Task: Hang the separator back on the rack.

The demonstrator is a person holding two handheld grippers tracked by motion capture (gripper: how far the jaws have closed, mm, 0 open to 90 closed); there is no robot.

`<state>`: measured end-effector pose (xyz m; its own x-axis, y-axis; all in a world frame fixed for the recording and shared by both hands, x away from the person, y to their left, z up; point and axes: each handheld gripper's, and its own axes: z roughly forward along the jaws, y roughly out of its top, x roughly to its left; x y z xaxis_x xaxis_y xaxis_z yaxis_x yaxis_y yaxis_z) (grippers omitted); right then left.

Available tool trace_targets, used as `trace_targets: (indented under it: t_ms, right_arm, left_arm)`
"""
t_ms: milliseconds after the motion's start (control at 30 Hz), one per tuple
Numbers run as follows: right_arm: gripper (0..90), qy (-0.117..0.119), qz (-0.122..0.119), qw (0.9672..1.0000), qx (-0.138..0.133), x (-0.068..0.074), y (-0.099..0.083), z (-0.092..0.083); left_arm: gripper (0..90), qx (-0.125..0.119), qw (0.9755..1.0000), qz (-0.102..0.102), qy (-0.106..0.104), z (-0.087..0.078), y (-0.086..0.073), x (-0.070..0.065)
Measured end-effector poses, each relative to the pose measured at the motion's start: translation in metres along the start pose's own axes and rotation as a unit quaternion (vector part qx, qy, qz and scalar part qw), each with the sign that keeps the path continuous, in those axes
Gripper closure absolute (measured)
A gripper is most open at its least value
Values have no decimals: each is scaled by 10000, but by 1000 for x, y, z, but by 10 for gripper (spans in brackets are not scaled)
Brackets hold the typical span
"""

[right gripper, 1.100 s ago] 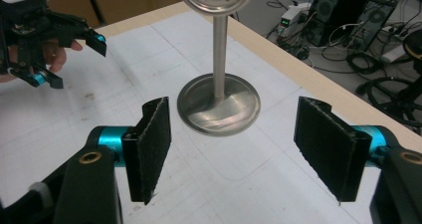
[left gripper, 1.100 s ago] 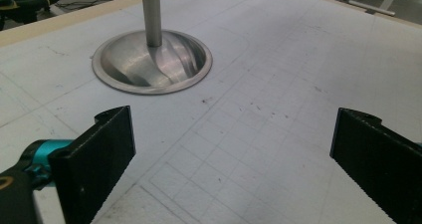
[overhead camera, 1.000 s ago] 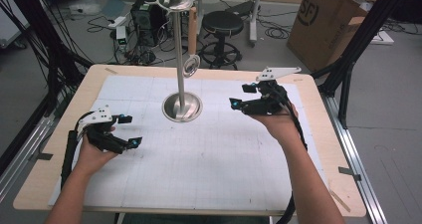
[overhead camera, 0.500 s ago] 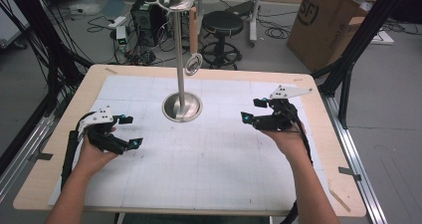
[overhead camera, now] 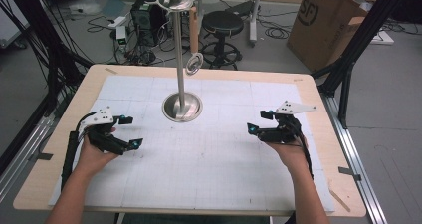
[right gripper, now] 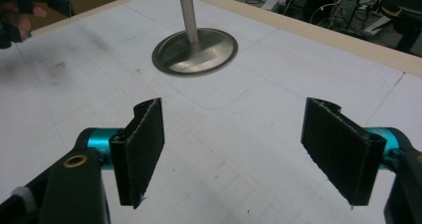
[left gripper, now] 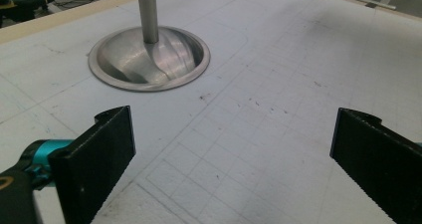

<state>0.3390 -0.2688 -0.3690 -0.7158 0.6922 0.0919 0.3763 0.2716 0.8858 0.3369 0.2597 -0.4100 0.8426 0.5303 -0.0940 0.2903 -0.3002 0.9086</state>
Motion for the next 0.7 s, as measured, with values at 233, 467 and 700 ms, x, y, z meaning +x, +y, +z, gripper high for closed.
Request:
trace_targets:
  t_ms: [233, 467, 700]
  right_arm:
    - [204, 43, 109, 9994, 313, -4, -14, 5]
    - [198, 59, 149, 9999, 47, -5, -17, 4]
    - [188, -38, 170, 9997, 173, -7, -27, 5]
  left_arm:
    - [45, 24, 10000, 0, -7, 0, 0, -1]
    - [45, 35, 10000, 20, 13, 2, 0, -1]
    - [45, 20, 10000, -2, 19, 2, 0, 0]
